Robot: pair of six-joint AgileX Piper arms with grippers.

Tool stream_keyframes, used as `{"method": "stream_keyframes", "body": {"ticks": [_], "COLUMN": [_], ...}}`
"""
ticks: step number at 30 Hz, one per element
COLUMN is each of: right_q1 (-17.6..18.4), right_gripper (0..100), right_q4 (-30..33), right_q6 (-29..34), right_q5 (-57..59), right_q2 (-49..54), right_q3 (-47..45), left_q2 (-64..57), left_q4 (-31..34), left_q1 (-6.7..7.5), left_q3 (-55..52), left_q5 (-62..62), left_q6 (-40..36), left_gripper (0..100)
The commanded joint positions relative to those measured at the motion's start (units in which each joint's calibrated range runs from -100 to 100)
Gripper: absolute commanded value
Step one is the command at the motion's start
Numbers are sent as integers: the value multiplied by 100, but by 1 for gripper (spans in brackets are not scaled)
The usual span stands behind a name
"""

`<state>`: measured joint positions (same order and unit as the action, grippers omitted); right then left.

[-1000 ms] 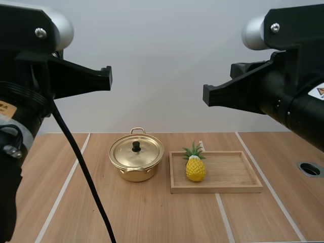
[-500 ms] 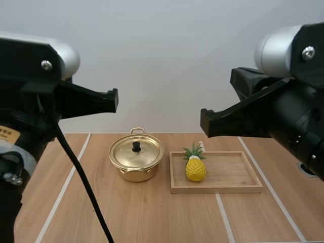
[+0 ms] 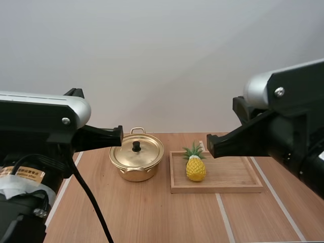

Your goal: Open the pot, put the grape inside, and close it

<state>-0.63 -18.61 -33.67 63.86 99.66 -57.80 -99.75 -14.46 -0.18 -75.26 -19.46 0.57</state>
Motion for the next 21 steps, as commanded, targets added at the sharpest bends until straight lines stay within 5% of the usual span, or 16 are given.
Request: {"method": "stream_keyframes", "body": {"ticks": [1, 9, 21], "right_q1": [55, 54, 54], "right_gripper": [0, 0, 0], "right_q4": [237, 305, 866], "right_q6": [5, 5, 5], "right_q5": [-1034, -3394, -3052], "right_q2": [34, 34, 34], "right_q3": [-867, -2778, -3854], "left_q2": [-25, -25, -25], "left_q4": [-94, 15, 192], "left_q1": [11, 11, 11], "left_q3": [-375, -1342, -1963], "left_q5": [722, 1660, -1276], "left_q6": [-90, -90, -90], "left_gripper": [0, 0, 0]}}
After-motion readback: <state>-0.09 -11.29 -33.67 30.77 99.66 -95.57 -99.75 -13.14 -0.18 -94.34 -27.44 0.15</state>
